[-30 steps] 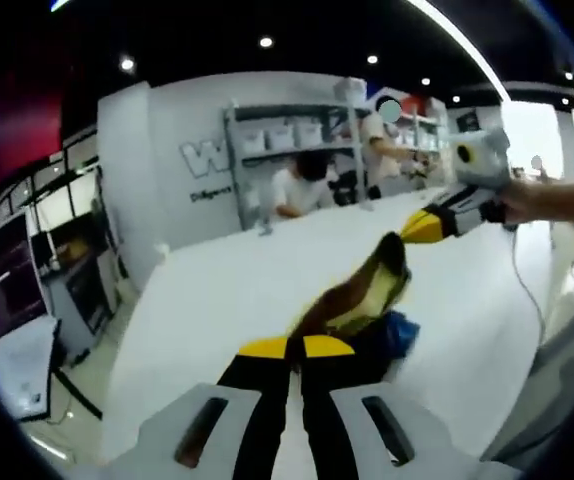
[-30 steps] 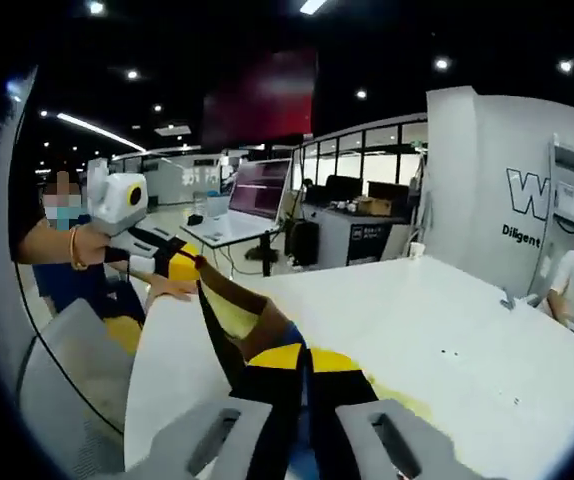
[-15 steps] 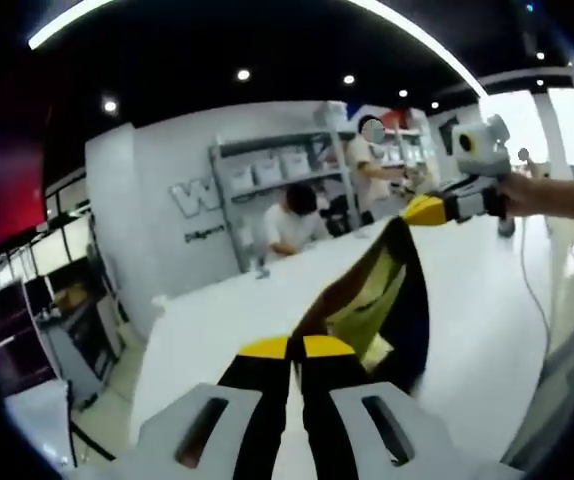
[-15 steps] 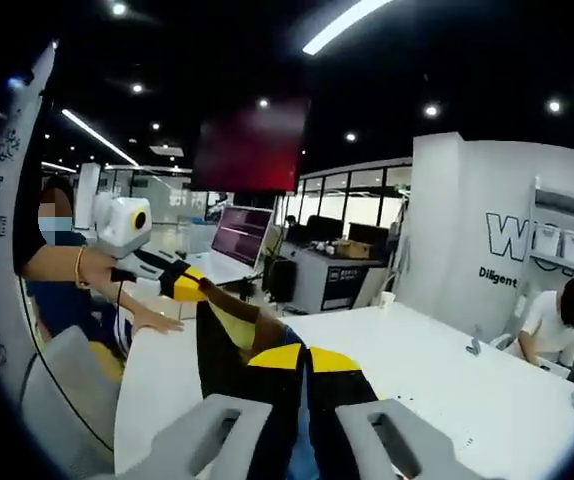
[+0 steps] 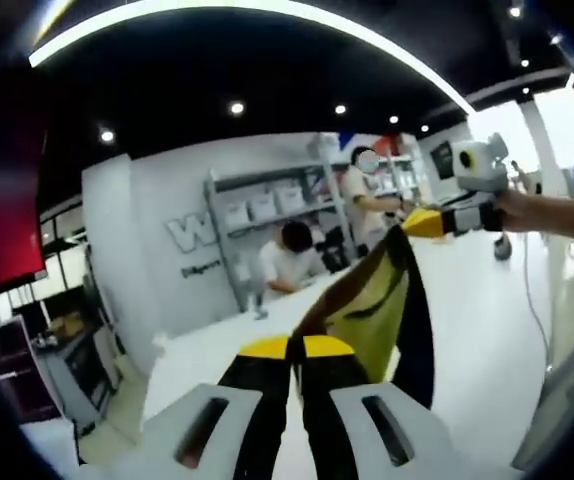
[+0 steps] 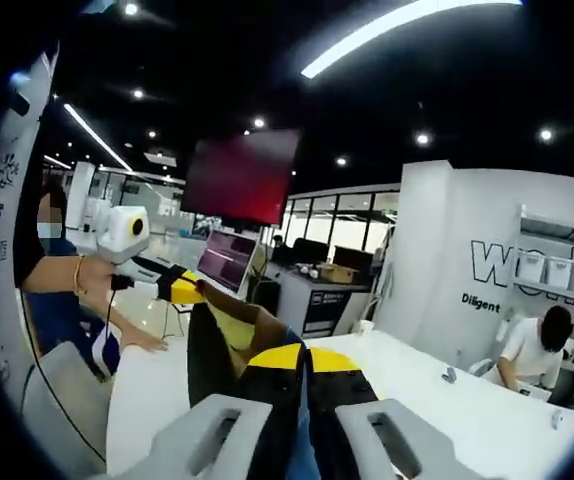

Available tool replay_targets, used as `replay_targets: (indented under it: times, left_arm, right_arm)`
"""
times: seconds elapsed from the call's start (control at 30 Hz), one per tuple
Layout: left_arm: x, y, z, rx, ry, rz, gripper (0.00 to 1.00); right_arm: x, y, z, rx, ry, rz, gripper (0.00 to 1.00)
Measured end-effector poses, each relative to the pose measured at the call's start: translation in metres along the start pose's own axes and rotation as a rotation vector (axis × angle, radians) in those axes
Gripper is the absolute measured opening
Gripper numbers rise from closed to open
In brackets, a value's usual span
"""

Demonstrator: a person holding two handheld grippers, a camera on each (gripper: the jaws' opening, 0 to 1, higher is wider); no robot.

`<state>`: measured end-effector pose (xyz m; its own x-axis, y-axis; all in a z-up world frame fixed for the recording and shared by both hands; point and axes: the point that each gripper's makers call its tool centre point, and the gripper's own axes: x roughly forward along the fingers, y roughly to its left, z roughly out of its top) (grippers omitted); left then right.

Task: Fold the garment on the visible template until the final outline fits inside the template.

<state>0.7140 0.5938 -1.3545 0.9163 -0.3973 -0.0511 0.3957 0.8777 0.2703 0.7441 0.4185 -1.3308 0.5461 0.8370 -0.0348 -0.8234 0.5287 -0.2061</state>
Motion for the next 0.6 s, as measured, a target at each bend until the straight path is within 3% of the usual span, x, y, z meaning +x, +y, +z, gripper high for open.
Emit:
replay_targets:
  times: [0.4, 0.43, 0.6]
  left_arm:
    - [-0.004, 0.0, 0.058, 0.112, -0.097, -0.005, 0.0]
    - [-0.005, -0.004, 0.065, 0.114, -0.113, -0.041, 0.0]
    - [-0.015, -0.004, 0.091, 0.141, -0.16, -0.055, 0.0]
  right_arm:
    - [-0.018, -0.007, 0.052, -0.07, -0.08, -0.032, 0.0]
    - [-0.021, -0.008, 0.057, -0.075, -0.089, -0.035, 0.0]
    - [-0.033, -0.012, 0.081, -0.005, -0.169, -0.018, 0.0]
